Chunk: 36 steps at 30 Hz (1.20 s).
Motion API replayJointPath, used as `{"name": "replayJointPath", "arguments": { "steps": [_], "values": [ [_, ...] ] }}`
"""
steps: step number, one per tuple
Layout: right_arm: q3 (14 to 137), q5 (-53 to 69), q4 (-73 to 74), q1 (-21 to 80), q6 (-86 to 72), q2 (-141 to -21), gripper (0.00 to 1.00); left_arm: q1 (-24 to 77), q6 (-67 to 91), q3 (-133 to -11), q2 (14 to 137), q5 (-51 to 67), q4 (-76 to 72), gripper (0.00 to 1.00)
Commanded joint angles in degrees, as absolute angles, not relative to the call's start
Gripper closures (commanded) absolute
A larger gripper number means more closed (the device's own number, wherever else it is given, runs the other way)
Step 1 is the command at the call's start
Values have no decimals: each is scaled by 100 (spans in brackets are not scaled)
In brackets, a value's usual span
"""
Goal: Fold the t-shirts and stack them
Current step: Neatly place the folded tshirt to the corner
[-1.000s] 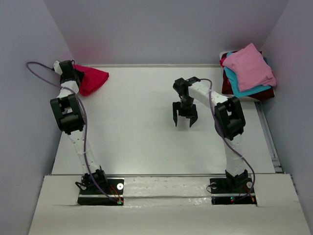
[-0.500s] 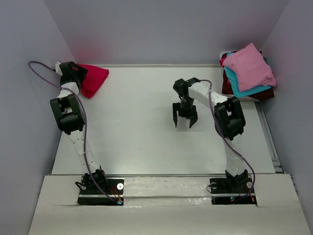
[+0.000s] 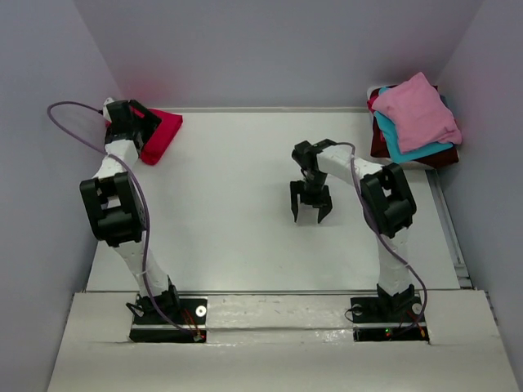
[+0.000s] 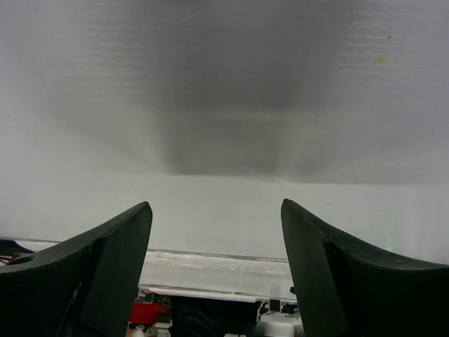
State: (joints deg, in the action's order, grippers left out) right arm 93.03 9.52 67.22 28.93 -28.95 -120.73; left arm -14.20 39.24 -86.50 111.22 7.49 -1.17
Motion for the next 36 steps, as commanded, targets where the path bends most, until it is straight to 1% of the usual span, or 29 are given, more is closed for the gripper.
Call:
{"name": "replayJointPath", "arguments": {
  "steps": [1,4,6,9,16,19,25,27,36],
  "values": [
    [9115,1072,6390,2953,-2918,-11602,20,-985,3700,-8402,10731,545,-18,12],
    [9027,1090,6363,2953,-2918,-11488,20,-923,3709,-8735,11072,484,-9,13],
    [8930,1055,6354,2953,-2918,-11426,20,-923,3665,-9208,11328,344,376,13],
    [8781,985,6354,2953,-2927,-11286,20,-923,3560,-9596,11706,72,580,14],
    [8499,967,6293,2953,-3006,-11127,20,-923,3410,-10010,12181,-456,861,14],
    [8656,941,6372,2953,-3006,-11180,20,-861,3244,-10475,12488,-816,1387,14],
    [8894,940,6504,2953,-2997,-11364,20,-800,3094,-10503,12542,-1248,1485,14],
    [8930,958,6513,2953,-2988,-11417,20,-800,3068,-10721,12708,-1353,1704,14],
    [9035,993,6548,2953,-2988,-11496,20,-800,3023,-11188,13209,-1363,2214,14]
  ]
}}
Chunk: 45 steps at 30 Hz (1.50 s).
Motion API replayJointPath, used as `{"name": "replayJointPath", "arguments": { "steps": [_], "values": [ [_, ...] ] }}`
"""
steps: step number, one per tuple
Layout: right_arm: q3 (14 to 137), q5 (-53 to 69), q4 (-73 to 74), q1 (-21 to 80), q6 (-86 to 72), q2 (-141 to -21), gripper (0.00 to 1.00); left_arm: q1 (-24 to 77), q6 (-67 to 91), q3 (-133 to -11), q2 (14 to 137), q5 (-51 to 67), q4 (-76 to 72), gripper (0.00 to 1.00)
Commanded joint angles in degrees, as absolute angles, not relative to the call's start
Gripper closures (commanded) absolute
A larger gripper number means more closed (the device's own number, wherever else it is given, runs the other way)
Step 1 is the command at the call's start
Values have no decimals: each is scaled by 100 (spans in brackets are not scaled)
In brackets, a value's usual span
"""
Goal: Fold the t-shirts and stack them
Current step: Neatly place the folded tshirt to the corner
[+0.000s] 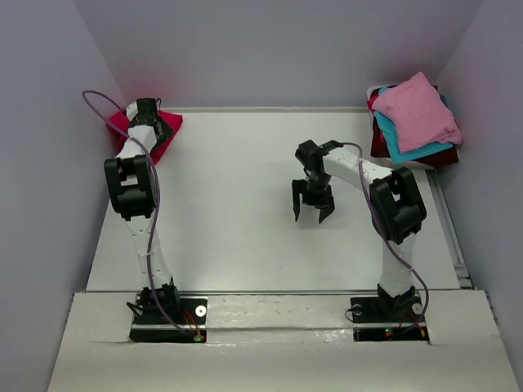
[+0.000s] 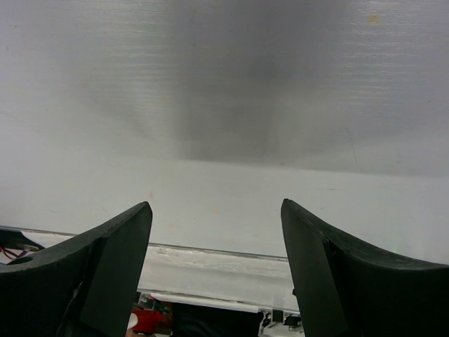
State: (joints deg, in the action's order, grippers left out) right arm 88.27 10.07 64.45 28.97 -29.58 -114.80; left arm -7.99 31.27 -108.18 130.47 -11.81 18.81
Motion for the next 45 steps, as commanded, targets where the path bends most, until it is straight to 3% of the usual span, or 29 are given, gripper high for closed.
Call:
{"name": "replayJointPath", "arguments": {
  "steps": [1,27,45],
  "values": [
    [9026,1002,6539,2953,-2988,-11496,20,-800,3023,-11241,13262,-1328,2258,14],
    [8737,1072,6355,2953,-2980,-11408,20,-299,2979,-11680,13658,413,2101,15],
    [8666,1151,6232,2953,-2936,-11399,20,-299,2857,-11180,12648,176,1618,15]
  ]
}}
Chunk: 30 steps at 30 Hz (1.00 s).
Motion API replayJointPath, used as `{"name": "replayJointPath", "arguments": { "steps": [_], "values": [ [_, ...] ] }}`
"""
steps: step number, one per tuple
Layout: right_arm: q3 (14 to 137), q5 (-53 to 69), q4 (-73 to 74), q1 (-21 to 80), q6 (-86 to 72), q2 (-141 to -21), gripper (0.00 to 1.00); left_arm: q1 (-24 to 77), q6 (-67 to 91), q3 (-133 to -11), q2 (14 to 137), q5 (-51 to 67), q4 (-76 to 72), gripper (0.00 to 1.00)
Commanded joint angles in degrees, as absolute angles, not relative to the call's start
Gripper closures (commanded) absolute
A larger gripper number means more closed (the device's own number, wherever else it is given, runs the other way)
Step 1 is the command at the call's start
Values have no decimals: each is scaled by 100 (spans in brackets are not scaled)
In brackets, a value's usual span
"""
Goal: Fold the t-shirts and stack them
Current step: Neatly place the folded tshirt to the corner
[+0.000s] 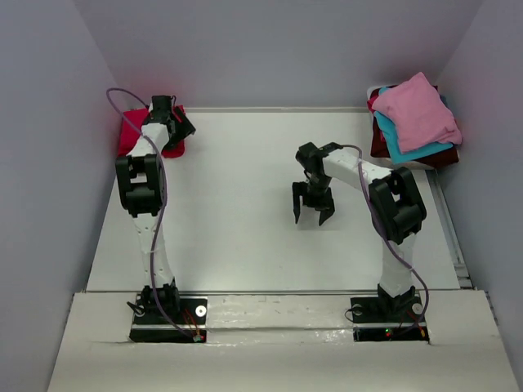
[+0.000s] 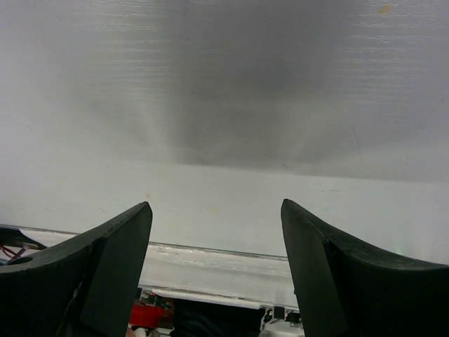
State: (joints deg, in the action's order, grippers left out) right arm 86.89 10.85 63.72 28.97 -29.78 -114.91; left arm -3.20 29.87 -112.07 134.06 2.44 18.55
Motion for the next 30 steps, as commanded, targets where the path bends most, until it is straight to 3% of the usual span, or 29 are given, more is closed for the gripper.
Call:
{"name": "replayJointPath", "arguments": {
  "steps": [1,8,16,30],
  "values": [
    [8657,1143,6231,2953,-2918,-11391,20,-299,2856,-11119,12587,219,1582,15],
    [8666,1125,6231,2953,-2874,-11399,20,-299,2752,-10819,11997,-263,1116,14],
    [8684,1090,6284,2953,-2813,-11426,20,-597,2812,-11707,12796,-334,1538,14],
    [9000,1072,6469,2953,-2733,-11751,20,-1133,3146,-11180,13113,-579,1336,14]
  ]
}}
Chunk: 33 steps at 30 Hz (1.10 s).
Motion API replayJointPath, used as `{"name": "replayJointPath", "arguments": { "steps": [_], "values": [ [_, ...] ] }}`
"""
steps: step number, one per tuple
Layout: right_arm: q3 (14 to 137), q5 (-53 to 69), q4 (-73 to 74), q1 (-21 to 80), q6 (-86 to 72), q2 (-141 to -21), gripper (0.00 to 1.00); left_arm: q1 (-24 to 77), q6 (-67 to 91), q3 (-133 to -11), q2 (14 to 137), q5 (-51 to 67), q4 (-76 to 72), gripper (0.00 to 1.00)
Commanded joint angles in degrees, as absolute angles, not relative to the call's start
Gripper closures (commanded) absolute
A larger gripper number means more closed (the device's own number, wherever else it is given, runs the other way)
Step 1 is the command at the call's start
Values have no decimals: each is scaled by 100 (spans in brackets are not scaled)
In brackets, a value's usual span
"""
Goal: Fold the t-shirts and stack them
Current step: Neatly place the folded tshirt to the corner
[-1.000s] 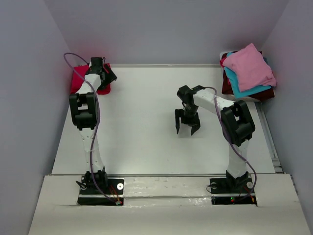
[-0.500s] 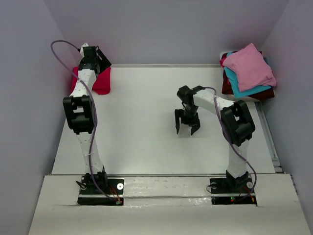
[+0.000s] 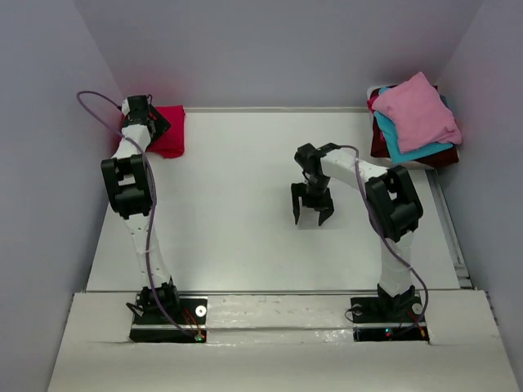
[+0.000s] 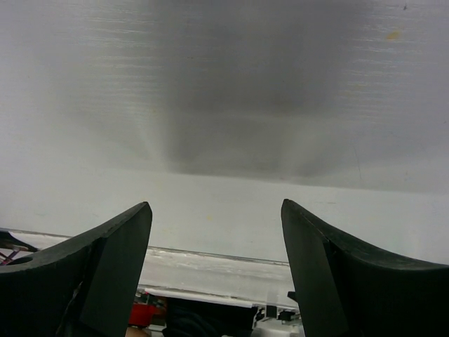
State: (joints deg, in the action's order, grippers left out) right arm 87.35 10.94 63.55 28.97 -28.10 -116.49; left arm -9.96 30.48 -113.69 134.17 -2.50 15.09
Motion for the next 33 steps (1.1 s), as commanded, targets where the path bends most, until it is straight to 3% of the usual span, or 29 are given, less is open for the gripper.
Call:
{"name": "replayJointPath", "arguments": {
  "steps": [1,18,33],
  "values": [
    [9000,1081,6469,2953,-2725,-11760,20,-1134,3155,-11127,13096,-624,1345,14],
    [9035,1125,6451,2953,-2681,-11874,20,-1345,3190,-11188,13237,-756,1547,14],
    [9386,985,6267,2953,-2830,-11102,19,-1152,2848,-10512,11805,-580,1679,14]
  ]
}}
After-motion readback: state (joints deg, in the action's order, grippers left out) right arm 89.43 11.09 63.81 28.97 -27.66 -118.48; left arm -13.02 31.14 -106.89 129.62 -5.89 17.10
